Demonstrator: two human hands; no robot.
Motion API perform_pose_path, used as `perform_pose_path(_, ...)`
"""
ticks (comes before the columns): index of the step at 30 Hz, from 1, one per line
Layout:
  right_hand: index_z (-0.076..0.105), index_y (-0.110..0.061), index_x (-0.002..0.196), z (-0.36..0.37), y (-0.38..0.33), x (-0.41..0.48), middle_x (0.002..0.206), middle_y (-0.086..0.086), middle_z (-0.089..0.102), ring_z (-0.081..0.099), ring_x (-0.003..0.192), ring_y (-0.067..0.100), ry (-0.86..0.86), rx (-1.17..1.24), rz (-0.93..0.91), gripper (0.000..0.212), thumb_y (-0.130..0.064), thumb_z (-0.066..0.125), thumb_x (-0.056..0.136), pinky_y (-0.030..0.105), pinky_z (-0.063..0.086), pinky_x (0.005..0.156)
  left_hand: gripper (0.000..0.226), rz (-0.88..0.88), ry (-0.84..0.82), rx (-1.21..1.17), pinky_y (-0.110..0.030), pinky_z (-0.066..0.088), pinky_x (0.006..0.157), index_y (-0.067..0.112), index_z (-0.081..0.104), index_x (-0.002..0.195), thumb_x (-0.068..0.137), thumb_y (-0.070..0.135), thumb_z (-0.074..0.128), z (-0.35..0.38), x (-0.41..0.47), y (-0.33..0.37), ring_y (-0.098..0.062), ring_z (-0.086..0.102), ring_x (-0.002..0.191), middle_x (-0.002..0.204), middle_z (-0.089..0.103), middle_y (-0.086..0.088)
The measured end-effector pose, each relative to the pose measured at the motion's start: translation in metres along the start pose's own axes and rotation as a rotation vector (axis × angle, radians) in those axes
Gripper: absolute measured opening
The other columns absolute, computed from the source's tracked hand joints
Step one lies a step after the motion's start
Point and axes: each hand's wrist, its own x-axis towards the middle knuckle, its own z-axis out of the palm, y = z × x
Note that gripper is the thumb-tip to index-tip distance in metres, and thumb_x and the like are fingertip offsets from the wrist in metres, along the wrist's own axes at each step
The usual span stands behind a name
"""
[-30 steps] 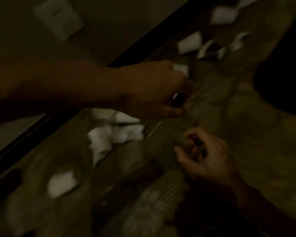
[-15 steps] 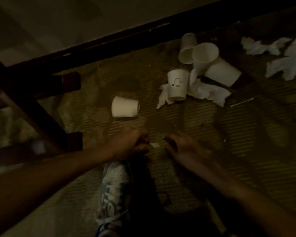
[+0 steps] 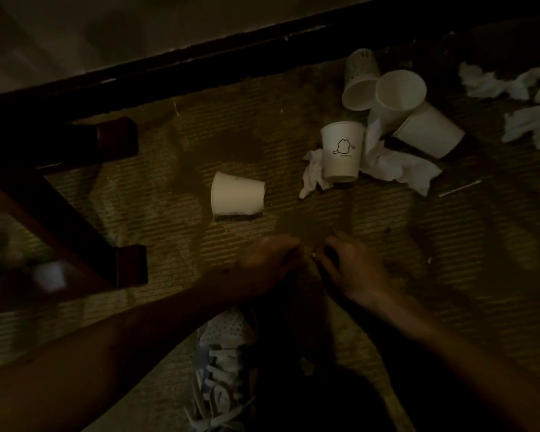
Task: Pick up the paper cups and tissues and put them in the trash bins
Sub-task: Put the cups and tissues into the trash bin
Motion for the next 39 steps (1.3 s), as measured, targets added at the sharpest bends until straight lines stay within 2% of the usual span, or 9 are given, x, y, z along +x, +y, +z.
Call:
perform_pose_path(3, 0.068, -0.007, 0.086, -0.010, -0.028, 0.014, 0.087, 0.009, 0.069, 0.064, 0.075, 0.015, 0.027, 0.624, 0.216, 0.008, -0.010, 0.063, 0.092, 0.031, 0.052, 0.069, 0.005, -0.105, 0.018, -0.165, -0.011, 0.038, 0.067, 0.014, 0.068, 0.085, 0.085, 0.017, 0.073, -0.008, 0.008, -0.013, 0.000, 0.051, 0.072, 0.080, 0.054, 0.016)
perform_pose_path(8, 0.065, -0.006, 0.086, -0.022, -0.062, 0.038, 0.069, 0.005, 0.069, 0.068, 0.064, 0.011, -0.164, 1.289, 0.401, 0.013, -0.010, 0.056, 0.095, 0.026, 0.054, 0.056, 0.022, -0.257, 0.172, -0.397, -0.011, 0.046, 0.059, 0.039, 0.064, 0.075, 0.078, 0.022, 0.078, -0.033, 0.010, -0.016, 0.007, 0.059, 0.067, 0.074, 0.065, 0.025)
perform_pose_path(12, 0.065, 0.000, 0.099, -0.019, -0.075, 0.059, 0.088, 0.012, 0.075, 0.074, 0.081, 0.020, -0.196, 1.271, 0.432, 0.015, -0.014, 0.061, 0.093, 0.029, 0.058, 0.066, 0.025, -0.274, 0.333, -0.412, -0.021, 0.051, 0.060, 0.038, 0.061, 0.074, 0.076, 0.022, 0.079, -0.058, 0.010, -0.026, -0.009, 0.063, 0.070, 0.076, 0.066, 0.005)
perform_pose_path(17, 0.065, 0.000, 0.091, -0.016, -0.080, 0.085, 0.080, 0.014, 0.070, 0.069, 0.066, 0.018, -0.105, 1.293, 0.546, 0.005, -0.005, 0.063, 0.090, 0.026, 0.058, 0.060, 0.029, -0.448, 0.634, -0.298, -0.021, 0.047, 0.067, 0.035, 0.052, 0.100, 0.082, 0.050, 0.068, -0.077, -0.003, -0.060, 0.003, 0.054, 0.085, 0.096, 0.052, 0.015)
perform_pose_path(21, 0.064, -0.004, 0.094, -0.016, -0.076, 0.098, 0.088, 0.013, 0.069, 0.072, 0.062, 0.014, -0.047, 1.302, 0.692, 0.005, -0.003, 0.064, 0.089, 0.022, 0.056, 0.056, 0.037, -0.644, 0.452, -0.534, -0.012, 0.051, 0.066, 0.021, 0.056, 0.117, 0.087, 0.037, 0.071, -0.068, 0.003, -0.072, 0.008, 0.062, 0.087, 0.101, 0.062, 0.008)
perform_pose_path(26, 0.060, -0.006, 0.083, -0.017, -0.072, 0.100, 0.083, 0.010, 0.062, 0.061, 0.071, 0.018, -0.047, 1.242, 0.700, 0.010, -0.006, 0.055, 0.091, 0.027, 0.054, 0.061, 0.003, -0.377, 0.360, -0.619, -0.008, 0.046, 0.059, 0.022, 0.061, 0.097, 0.097, 0.020, 0.059, -0.065, 0.013, -0.068, 0.012, 0.061, 0.076, 0.087, 0.061, 0.015)
perform_pose_path(29, 0.057, -0.011, 0.078, -0.021, -0.067, 0.093, 0.069, 0.003, 0.063, 0.059, 0.068, 0.016, -0.081, 1.178, 0.629, 0.018, -0.012, 0.047, 0.093, 0.029, 0.051, 0.066, 0.028, -0.208, 0.280, -0.581, -0.024, 0.047, 0.061, 0.004, 0.065, 0.086, 0.094, 0.029, 0.055, -0.070, 0.021, -0.064, -0.009, 0.061, 0.070, 0.078, 0.064, -0.005)
perform_pose_path(33, 0.062, -0.013, 0.087, -0.019, -0.064, 0.081, 0.089, 0.004, 0.070, 0.065, 0.088, 0.021, -0.113, 1.058, 0.532, 0.030, -0.025, 0.038, 0.100, 0.039, 0.053, 0.083, 0.024, -0.176, 0.181, -0.627, -0.015, 0.046, 0.057, 0.006, 0.070, 0.082, 0.090, 0.028, 0.066, -0.069, 0.039, -0.050, -0.001, 0.061, 0.067, 0.070, 0.066, 0.003)
perform_pose_path(39, 0.065, -0.030, 0.097, -0.027, -0.058, 0.072, 0.079, -0.005, 0.076, 0.073, 0.073, 0.009, -0.005, 1.071, 0.463, 0.052, -0.070, 0.034, 0.087, 0.022, 0.054, 0.054, 0.022, -0.172, 0.048, -0.776, -0.019, 0.048, 0.058, 0.013, 0.069, 0.083, 0.097, 0.027, 0.059, -0.060, 0.070, -0.017, -0.002, 0.064, 0.068, 0.074, 0.069, 0.006)
